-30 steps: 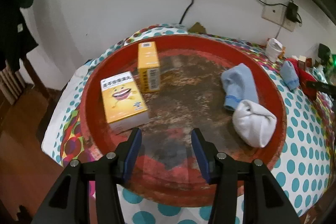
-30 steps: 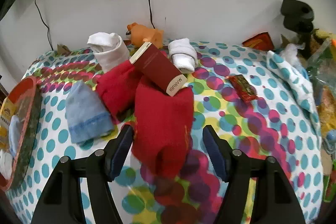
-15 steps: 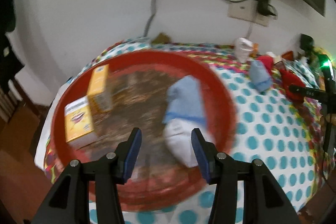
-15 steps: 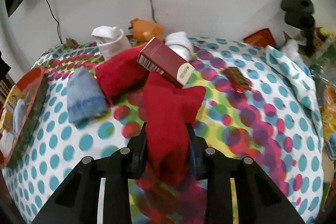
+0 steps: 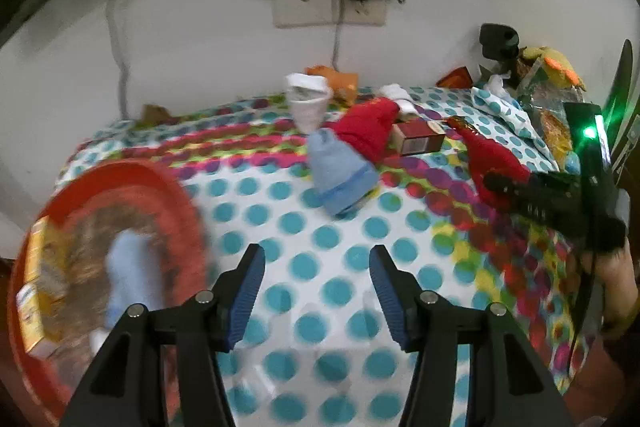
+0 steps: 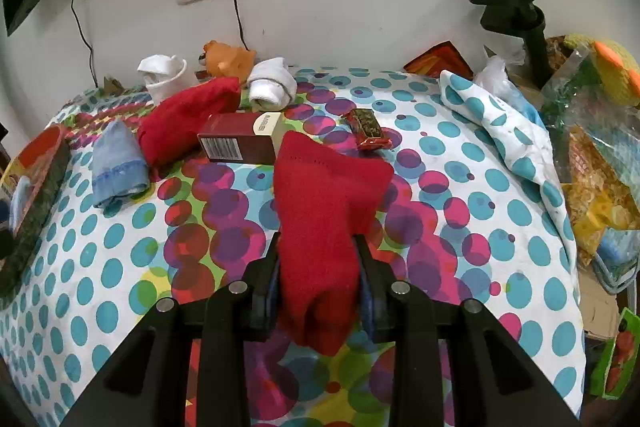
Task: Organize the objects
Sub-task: 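Grasp a light blue sock with left tool while right tool holds the red sock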
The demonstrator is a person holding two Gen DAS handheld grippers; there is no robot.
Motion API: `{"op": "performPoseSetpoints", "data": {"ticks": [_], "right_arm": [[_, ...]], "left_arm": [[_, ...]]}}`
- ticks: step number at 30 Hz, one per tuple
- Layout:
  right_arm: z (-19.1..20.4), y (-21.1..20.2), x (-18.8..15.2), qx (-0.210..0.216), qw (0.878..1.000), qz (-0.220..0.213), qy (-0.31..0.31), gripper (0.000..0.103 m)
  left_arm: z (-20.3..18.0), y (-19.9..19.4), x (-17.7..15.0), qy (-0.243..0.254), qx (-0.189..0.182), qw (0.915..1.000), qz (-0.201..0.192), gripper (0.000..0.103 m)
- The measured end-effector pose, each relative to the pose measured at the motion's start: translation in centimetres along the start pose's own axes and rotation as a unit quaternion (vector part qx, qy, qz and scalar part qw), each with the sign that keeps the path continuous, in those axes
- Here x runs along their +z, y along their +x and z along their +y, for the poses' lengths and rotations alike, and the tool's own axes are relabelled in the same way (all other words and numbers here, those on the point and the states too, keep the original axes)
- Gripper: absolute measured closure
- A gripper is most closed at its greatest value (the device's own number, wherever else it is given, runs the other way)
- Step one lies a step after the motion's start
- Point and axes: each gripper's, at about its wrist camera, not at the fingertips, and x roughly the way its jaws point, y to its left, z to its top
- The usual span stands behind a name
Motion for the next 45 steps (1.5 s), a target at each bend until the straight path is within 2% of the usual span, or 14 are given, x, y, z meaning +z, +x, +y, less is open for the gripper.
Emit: {"op": "performPoseSetpoints", "data": {"ticks": [6,9,14,16,20,25,28,33,38,40,41,45], "right_arm": [[0.2,0.1,-0.1,-0.004,1.0,0.004,-0.004,0.072],[0.3,0.2,-0.1,-0.004,1.0,0.006,-0.006,0.071],[0.2,0.4,-0.1,0.003,1.0,0.01,-0.005,0.069],[0.2,0.4,-0.1,0.002,1.0,0.01,-0.006,0.068],[0.2,0.4,-0.1,0.001,1.0,0.01,-0.007,0.068],[0.3,0.4,-0.1,0.001,1.0,0.01,-0.008,0.068],[0.3,0.4,-0.1,0.001,1.0,0.01,-0.006,0.067],[0.2,0.4,0.0,0.002,1.0,0.01,-0.005,0.067],[0.2,0.3,0.0,0.003,1.0,0.01,-0.004,0.067],[0.1,0.4,0.0,0.003,1.0,0.01,-0.004,0.066],[0.1,0.3,0.0,0.004,1.0,0.01,-0.003,0.066],[0.1,0.3,0.0,0.007,1.0,0.011,0.0,0.066]], "left_arm": [[-2.4,6.1,3.0,-0.017,-0.011,0.9996,0.022,0.047],[-2.3,8.1,3.8,-0.036,-0.02,0.9987,0.028,0.047],[-1.7,10.2,4.3,-0.04,-0.005,0.9988,0.026,0.047],[-1.0,11.1,4.5,-0.055,-0.01,0.998,0.031,0.047],[-0.8,11.4,4.6,-0.061,-0.012,0.9978,0.023,0.047],[-1.5,11.7,4.4,-0.033,0.002,0.9994,0.014,0.046],[-1.6,12.1,4.5,-0.026,0.006,0.9994,0.021,0.041],[-1.3,12.3,4.4,-0.041,0.007,0.9987,0.028,0.036],[-1.4,12.5,4.7,-0.043,0.018,0.9985,0.029,0.037],[-1.2,12.3,4.7,-0.047,0.018,0.9984,0.025,0.051],[-1.1,12.2,4.7,-0.049,0.018,0.9984,0.021,0.073],[-0.9,11.8,4.4,-0.044,0.01,0.9988,0.02,0.074]]}}
